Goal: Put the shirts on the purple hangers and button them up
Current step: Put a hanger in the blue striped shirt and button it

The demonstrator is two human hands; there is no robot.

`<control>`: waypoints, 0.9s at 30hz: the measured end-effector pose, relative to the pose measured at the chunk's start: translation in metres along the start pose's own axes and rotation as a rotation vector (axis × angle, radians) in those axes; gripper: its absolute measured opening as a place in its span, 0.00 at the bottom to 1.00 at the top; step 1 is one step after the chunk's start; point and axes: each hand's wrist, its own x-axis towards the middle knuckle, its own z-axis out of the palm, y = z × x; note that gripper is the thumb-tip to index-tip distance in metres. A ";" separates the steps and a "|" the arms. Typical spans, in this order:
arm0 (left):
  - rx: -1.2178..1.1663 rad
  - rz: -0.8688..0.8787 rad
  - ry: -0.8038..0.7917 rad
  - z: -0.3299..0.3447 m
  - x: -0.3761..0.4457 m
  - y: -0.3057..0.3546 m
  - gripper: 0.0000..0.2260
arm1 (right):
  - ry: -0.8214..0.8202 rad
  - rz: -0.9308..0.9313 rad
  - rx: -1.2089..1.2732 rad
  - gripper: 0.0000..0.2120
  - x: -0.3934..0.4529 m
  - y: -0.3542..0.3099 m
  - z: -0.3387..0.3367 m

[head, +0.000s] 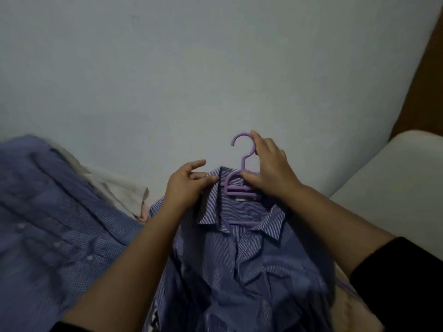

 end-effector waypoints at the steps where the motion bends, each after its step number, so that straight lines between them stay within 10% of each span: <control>1: -0.058 0.038 0.006 -0.004 -0.006 0.017 0.21 | 0.022 -0.013 -0.012 0.41 0.003 -0.008 -0.017; 10: 0.255 0.457 -0.120 -0.047 -0.053 0.112 0.14 | 0.163 -0.122 -0.131 0.43 0.019 -0.071 -0.149; 27: 1.041 0.951 0.027 -0.112 -0.084 0.168 0.41 | 0.204 -0.186 -0.034 0.40 0.031 -0.116 -0.240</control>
